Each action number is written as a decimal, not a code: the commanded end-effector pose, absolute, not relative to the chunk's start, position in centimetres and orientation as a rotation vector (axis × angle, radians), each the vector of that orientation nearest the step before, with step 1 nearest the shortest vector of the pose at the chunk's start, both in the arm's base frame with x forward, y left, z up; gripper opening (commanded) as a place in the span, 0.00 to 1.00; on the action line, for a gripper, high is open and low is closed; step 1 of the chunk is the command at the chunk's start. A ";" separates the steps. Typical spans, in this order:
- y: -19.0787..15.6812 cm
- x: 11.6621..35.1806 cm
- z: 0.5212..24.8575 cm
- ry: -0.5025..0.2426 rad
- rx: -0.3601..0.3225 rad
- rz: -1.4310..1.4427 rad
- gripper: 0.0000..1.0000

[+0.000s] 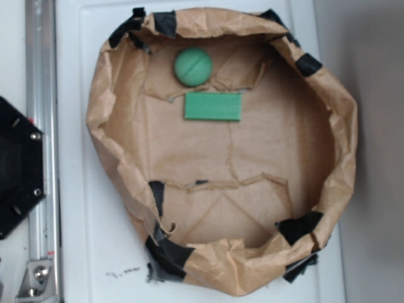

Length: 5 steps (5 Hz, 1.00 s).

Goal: Grab the green block.

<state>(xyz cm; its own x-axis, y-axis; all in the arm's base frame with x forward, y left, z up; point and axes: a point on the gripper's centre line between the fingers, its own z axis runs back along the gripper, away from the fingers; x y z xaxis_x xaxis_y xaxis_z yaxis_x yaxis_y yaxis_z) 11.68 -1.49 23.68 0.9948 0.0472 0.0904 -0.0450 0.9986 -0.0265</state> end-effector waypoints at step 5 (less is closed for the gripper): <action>3.7 24.4 8.7 -0.142 0.051 -0.097 1.00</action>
<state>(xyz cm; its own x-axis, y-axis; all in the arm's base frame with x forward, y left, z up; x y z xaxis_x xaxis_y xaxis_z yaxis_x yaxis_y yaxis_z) 24.11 3.95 7.82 0.9914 -0.0813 0.1024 0.0768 0.9959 0.0473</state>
